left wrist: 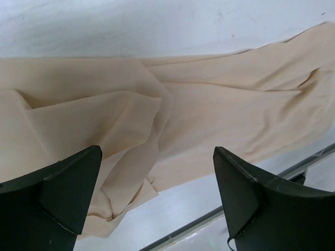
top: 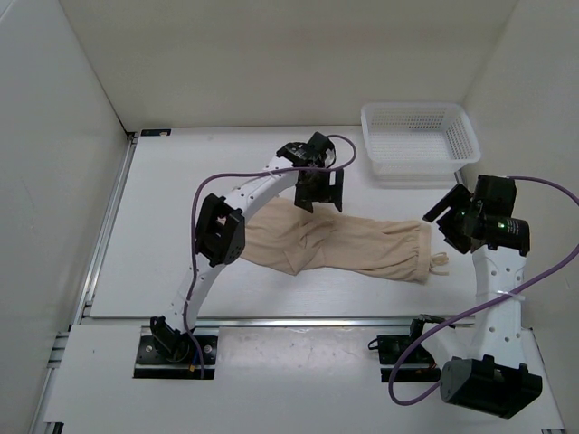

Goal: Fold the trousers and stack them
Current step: Fold the trousers

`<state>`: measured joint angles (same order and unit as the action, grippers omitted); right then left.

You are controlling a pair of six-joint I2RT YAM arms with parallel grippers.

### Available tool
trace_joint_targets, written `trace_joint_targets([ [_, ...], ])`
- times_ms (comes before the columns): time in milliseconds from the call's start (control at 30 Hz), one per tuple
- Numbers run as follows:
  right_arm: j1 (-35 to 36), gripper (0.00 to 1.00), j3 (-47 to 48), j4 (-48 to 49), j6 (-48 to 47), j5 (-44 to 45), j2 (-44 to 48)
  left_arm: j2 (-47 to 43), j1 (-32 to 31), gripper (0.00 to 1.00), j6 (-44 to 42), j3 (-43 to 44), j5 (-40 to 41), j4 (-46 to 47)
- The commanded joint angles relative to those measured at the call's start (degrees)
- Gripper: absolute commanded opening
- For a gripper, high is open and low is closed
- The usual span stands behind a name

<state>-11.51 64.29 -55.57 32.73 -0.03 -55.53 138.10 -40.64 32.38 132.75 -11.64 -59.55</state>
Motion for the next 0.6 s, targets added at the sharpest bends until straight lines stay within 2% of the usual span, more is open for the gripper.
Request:
trace_joint_targets([
  [0,0.78,0.78,0.13,0.38,-0.91,-0.75,0.60,-9.85,0.13,1.00,-1.27,-3.36,1.26,-0.65],
  [33,0.79,0.78,0.13,0.38,-0.91,-0.76,0.60,-11.61,0.13,1.00,-1.79,-6.42,2.75,-0.66],
  [67,0.79,0.78,-0.39,0.38,-0.91,-0.76,1.12,-15.37,0.13,0.94,-1.80,-8.45,3.28,-0.66],
  [100,0.79,0.78,-0.40,0.38,-0.91,-0.76,1.12,-17.23,0.13,0.79,-1.80,-10.91,3.90,-0.66],
  [133,0.79,0.78,-0.40,0.38,-0.91,-0.76,1.12,-19.08,0.13,0.56,-1.10,-17.02,5.91,0.74],
  [167,0.79,0.78,-0.40,0.38,-0.91,-1.28,1.65,-20.75,0.13,0.27,-0.31,-19.95,7.32,0.75],
  [200,0.79,0.78,-1.00,0.38,-0.91,-1.29,1.65,-23.03,-0.40,0.10,0.57,-25.29,8.55,0.75],
  [233,0.79,0.78,-1.01,0.38,-0.91,-1.29,1.65,-24.01,-0.40,0.10,0.58,-25.35,8.56,1.71],
  [267,0.79,0.78,-1.01,0.38,-0.91,-1.81,1.65,-24.98,-0.40,0.10,1.71,-30.39,8.56,3.28],
  [333,0.79,0.78,-1.01,0.38,-0.91,-1.81,1.65,-27.00,-0.40,0.13,2.86,-34.47,8.56,4.52],
  [367,0.79,0.78,-1.01,0.38,-0.91,-1.81,1.65,-27.01,-0.40,0.39,4.17,-37.36,8.56,4.53],
  [400,1.31,0.78,-1.01,0.38,-0.91,-1.81,1.65,-27.62,-0.40,0.52,4.70,-38.78,8.56,5.40],
  [433,1.31,0.78,-1.01,0.38,-0.91,-1.81,1.65,-28.23,-1.01,0.70,5.23,-40.10,8.56,6.02],
  [467,1.31,0.78,-1.01,0.38,-0.91,-1.81,1.65,-28.24,-1.02,0.79,5.76,-41.33,7.78,6.81],
  [567,1.31,0.78,-1.01,0.38,-0.91,-1.81,1.65,-26.75,-1.54,0.79,5.76,-42.84,7.16,8.22],
])
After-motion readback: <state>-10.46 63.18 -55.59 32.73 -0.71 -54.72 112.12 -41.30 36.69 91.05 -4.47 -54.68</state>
